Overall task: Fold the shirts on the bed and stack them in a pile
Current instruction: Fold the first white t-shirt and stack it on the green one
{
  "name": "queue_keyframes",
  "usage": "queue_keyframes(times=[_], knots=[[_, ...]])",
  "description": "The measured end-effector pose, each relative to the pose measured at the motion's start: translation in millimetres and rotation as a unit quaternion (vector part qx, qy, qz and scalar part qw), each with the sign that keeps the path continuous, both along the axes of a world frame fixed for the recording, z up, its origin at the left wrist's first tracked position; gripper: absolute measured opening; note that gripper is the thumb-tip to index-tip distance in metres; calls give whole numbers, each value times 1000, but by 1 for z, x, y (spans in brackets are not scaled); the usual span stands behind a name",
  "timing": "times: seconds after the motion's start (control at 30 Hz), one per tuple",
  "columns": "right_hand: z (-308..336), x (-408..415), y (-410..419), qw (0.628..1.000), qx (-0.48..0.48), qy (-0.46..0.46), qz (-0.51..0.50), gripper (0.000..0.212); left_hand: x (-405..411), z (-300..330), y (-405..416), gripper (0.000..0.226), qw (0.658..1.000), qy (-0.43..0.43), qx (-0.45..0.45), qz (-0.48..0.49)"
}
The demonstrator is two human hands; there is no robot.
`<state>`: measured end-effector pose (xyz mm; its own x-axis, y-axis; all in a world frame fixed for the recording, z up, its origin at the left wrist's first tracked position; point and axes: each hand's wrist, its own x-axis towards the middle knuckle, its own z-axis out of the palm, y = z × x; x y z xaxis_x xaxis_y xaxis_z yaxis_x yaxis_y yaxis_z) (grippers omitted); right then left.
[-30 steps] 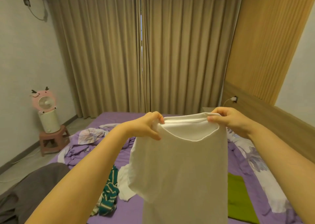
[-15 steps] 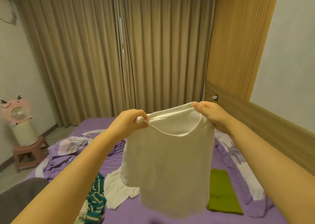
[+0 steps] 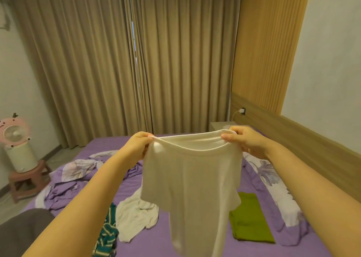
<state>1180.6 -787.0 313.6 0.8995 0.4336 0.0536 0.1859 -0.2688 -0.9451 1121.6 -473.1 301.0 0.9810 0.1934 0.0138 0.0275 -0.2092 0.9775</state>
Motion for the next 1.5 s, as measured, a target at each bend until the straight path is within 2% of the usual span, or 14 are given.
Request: queue_keyframes(times=[0.07,0.17,0.27,0.47,0.57,0.63,0.77,0.9,1.03,1.1,1.2,1.3,1.4,1.5], knots=[[1,-4,-1,1000,3,12,16,23,2,-2,-2,18,999,-14,36,28],[4,-5,-7,997,-5,59,40,44,1,0,2,18,993,-58,100,16],[5,-5,-15,991,-25,108,69,28,-3,4,10,23,989,-83,118,-19],[-2,1,-23,994,-81,58,38,21,-7,6,28,41,984,11,116,-137],[-8,4,-21,997,-70,14,-19,24,-4,0,26,22,968,-11,242,-65],[-10,5,-19,996,-74,-21,-44,28,-3,-4,20,19,957,-48,285,-10],[-12,6,-25,988,-114,-78,-64,38,-6,-9,10,16,961,-92,258,30],[-21,6,-36,992,-77,-95,-41,17,-4,-17,-3,14,963,-111,235,71],[-45,13,-40,962,-174,-194,-84,18,-3,-33,-20,16,962,-91,239,96],[-58,14,-42,955,-175,-215,-102,16,-7,-40,-29,18,959,-84,244,115],[-67,10,-49,972,-124,-166,-110,15,-13,-50,-33,21,955,-76,258,129],[-78,5,-58,989,-98,-86,-65,18,-21,-61,-34,24,950,-52,285,117],[-90,6,-66,994,-108,-13,-14,18,-30,-68,-36,23,946,-8,310,99],[-95,13,-72,987,-144,47,56,17,-38,-66,-34,14,943,57,327,18]])
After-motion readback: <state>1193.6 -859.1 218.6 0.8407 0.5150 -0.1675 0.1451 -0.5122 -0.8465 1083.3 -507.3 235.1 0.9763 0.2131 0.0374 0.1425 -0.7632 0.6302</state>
